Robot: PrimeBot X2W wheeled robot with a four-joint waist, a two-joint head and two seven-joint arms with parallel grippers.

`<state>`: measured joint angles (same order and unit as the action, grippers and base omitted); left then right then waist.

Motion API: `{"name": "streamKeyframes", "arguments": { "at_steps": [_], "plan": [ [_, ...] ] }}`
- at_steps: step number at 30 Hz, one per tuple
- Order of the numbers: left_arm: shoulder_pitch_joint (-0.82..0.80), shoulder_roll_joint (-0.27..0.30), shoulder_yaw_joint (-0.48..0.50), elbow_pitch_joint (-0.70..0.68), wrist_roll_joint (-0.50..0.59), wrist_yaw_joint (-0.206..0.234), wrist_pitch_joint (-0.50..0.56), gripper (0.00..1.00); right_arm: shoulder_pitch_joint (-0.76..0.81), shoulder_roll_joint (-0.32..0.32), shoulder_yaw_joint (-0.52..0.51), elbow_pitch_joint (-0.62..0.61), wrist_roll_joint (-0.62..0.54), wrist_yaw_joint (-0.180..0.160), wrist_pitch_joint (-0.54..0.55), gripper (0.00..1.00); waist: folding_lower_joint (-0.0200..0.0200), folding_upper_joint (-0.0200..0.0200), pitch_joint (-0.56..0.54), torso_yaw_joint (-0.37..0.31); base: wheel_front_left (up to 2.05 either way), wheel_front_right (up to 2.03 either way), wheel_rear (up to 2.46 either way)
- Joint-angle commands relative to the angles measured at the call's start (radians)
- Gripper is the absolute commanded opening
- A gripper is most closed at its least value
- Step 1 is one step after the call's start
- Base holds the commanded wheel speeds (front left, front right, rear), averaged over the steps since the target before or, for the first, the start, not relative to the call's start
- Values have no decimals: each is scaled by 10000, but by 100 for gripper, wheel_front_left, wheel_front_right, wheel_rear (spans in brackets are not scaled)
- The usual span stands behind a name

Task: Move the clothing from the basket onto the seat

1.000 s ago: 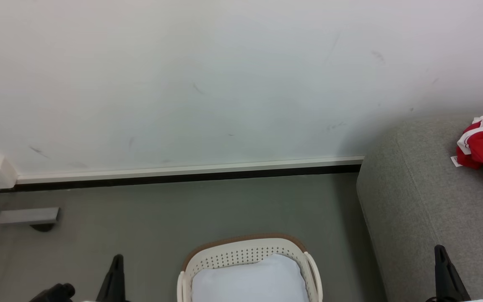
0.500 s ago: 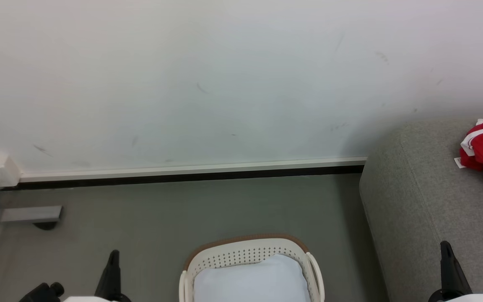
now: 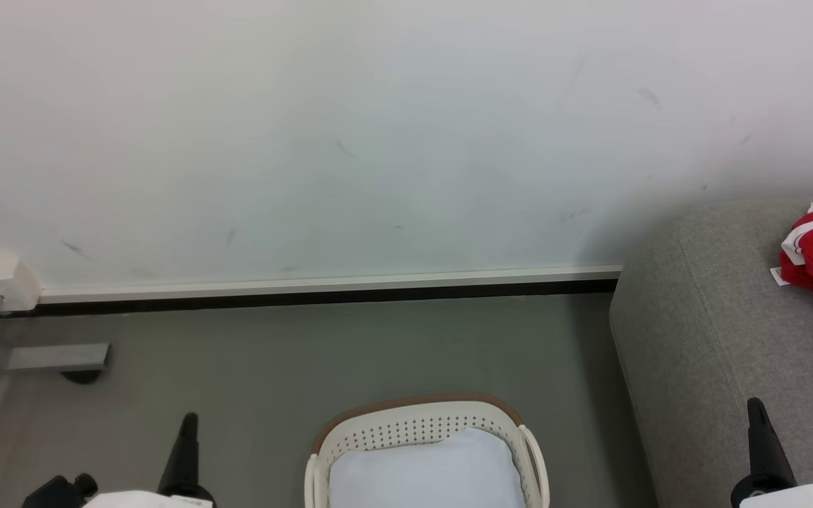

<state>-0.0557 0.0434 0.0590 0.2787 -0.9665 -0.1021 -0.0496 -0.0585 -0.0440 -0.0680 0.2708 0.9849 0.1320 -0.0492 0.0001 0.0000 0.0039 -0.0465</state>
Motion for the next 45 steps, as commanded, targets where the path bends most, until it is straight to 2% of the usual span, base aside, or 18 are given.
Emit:
{"name": "streamKeyframes", "arguments": {
  "at_steps": [1, 26, 45],
  "plan": [
    [-211, 71, 65, -146, -311, -45, 77, 0, -191, -78, -46, -129, 270, -10, 69, 0, 0, 0, 0, 7, 0, 0, 0],
    [-385, 86, 282, -229, -2954, -155, 757, 0, -355, -88, -234, -189, 2826, -15, 745, 0, 0, 0, -6, 169, 0, 0, 0],
    [-469, 94, 427, -269, -4497, -234, 1167, 0, -466, -94, -344, -233, 4385, -18, 1150, 0, 0, 0, -10, 286, 0, 0, 0]
  ]
}}
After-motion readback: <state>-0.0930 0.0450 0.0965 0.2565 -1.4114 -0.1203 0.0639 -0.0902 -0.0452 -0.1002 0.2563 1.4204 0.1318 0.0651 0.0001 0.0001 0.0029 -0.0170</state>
